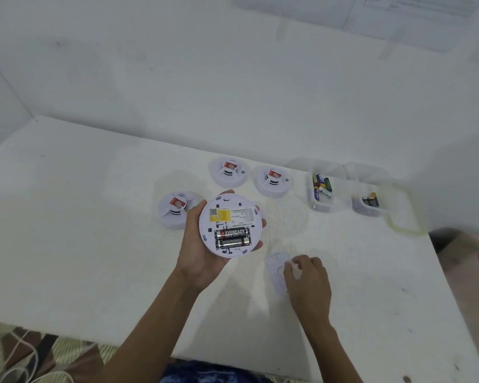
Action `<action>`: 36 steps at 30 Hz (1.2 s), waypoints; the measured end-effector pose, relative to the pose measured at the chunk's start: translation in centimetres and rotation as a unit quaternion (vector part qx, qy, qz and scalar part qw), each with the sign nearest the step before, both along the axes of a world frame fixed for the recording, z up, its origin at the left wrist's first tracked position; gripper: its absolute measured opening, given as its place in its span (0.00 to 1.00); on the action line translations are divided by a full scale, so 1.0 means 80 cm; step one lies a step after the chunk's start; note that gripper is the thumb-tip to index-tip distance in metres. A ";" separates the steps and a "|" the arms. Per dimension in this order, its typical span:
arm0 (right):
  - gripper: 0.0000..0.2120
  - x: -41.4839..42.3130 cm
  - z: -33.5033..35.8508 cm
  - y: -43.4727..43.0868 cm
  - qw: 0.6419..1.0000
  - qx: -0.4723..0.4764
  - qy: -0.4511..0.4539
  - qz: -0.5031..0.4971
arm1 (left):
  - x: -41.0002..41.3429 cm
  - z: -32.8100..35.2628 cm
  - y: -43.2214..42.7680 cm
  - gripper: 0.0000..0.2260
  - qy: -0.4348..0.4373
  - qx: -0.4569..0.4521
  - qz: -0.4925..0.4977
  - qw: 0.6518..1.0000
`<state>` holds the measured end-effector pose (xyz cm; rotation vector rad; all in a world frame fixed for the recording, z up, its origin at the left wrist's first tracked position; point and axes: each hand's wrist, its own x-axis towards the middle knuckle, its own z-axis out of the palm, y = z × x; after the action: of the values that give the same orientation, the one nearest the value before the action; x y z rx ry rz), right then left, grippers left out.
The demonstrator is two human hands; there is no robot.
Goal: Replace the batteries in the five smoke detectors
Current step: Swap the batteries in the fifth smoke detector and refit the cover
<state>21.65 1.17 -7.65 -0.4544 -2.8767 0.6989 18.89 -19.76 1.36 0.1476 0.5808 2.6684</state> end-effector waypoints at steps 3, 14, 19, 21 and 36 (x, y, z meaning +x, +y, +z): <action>0.08 -0.002 0.050 -0.017 0.987 -0.120 0.093 0.054 | -0.003 -0.003 -0.004 0.26 0.001 0.049 -0.013 0.999; 0.08 -0.012 0.178 -0.080 0.901 -0.044 0.177 0.394 | 0.004 0.009 0.004 0.24 -0.101 -0.095 0.058 0.989; 0.06 -0.027 0.180 -0.087 0.876 0.022 0.155 0.456 | 0.007 0.014 0.003 0.22 -0.068 -0.099 0.032 0.992; 0.05 -0.032 0.183 -0.087 0.869 0.041 0.138 0.473 | 0.007 0.013 0.001 0.21 -0.070 -0.114 0.032 0.991; 0.05 -0.050 0.199 -0.089 0.828 0.134 0.071 0.540 | 0.003 0.003 -0.001 0.21 -0.073 -0.189 0.028 0.979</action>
<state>17.69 -5.91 8.24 1.2939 -2.7881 0.3562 19.16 -19.82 1.61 -0.1729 1.0397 2.5375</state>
